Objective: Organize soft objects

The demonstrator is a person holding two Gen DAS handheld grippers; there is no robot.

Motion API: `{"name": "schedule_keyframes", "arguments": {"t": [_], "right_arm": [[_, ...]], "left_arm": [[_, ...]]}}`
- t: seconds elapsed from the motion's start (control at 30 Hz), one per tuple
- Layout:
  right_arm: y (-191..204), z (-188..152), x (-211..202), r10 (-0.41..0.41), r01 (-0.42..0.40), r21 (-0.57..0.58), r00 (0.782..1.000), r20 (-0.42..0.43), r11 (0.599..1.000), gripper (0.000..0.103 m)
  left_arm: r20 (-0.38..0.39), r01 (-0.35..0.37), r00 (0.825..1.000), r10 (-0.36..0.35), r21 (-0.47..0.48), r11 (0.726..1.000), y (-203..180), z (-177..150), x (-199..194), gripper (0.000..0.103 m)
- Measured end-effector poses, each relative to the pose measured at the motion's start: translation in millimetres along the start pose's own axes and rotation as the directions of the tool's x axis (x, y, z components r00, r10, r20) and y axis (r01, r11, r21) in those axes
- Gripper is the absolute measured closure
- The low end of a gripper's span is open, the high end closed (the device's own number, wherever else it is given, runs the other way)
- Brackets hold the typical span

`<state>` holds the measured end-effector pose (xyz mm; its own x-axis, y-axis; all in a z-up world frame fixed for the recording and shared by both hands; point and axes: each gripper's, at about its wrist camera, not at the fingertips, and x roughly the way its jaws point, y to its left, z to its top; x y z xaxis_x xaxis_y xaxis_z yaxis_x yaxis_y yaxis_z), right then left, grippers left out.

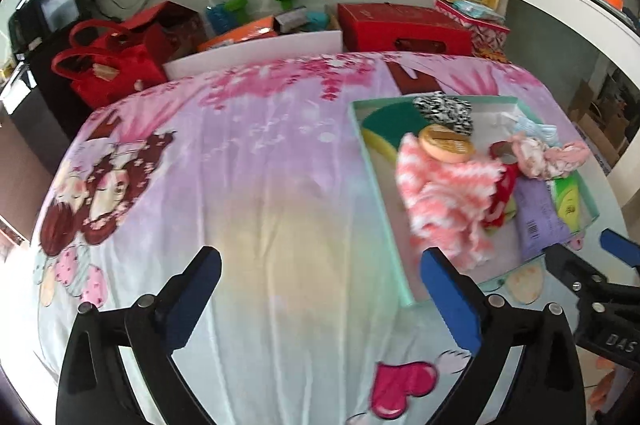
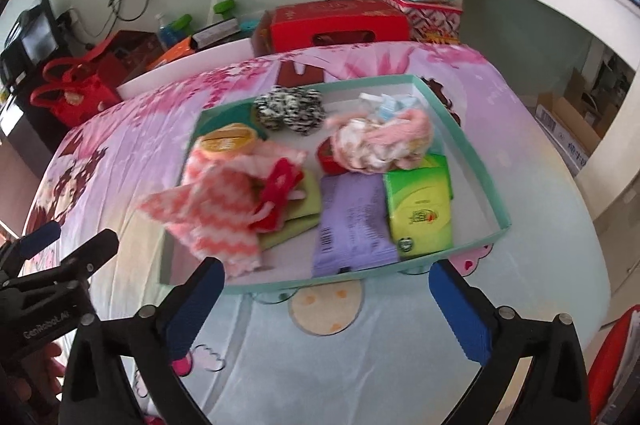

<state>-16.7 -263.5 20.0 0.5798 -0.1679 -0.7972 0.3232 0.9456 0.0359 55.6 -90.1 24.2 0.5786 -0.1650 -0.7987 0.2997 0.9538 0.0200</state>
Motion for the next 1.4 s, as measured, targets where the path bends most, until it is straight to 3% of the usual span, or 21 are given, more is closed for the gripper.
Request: {"name": "schedule_keyframes", "arguments": {"t": [0.47,0.83,1.13,1.3,1.4], "right_arm": [[44.1,-19.5,-11.3,0.033,-0.033,-0.034,0.999,-0.009,0.999,0.0],[55.4,-32.8,-8.4,0.043,-0.043,-0.02,0.999,0.003,0.999,0.0],[62.7,-37.8,-2.6,0.013,-0.013,-0.025,1.0,0.002,1.0,0.0],[66.4,-40.4,1.2,0.0,0.0,-0.03,1.0,0.002,1.0,0.0],[70.2,-42.2,3.6,-0.003,0.003,-0.039,1.0,0.003,0.999,0.0]], "left_arm": [[0.047,-0.012,0.999,0.014,-0.033,0.999,43.2,-34.3,-21.0,0.003],[0.053,-0.025,0.998,0.027,-0.042,0.999,58.2,-56.0,-22.4,0.003],[0.059,-0.067,0.996,0.071,-0.068,0.995,72.0,-66.6,-19.2,0.003],[0.045,-0.145,0.987,0.151,-0.113,0.983,80.4,-68.8,-18.8,0.003],[0.038,-0.138,0.989,0.144,-0.128,0.982,84.6,-70.4,-16.5,0.003]]}}
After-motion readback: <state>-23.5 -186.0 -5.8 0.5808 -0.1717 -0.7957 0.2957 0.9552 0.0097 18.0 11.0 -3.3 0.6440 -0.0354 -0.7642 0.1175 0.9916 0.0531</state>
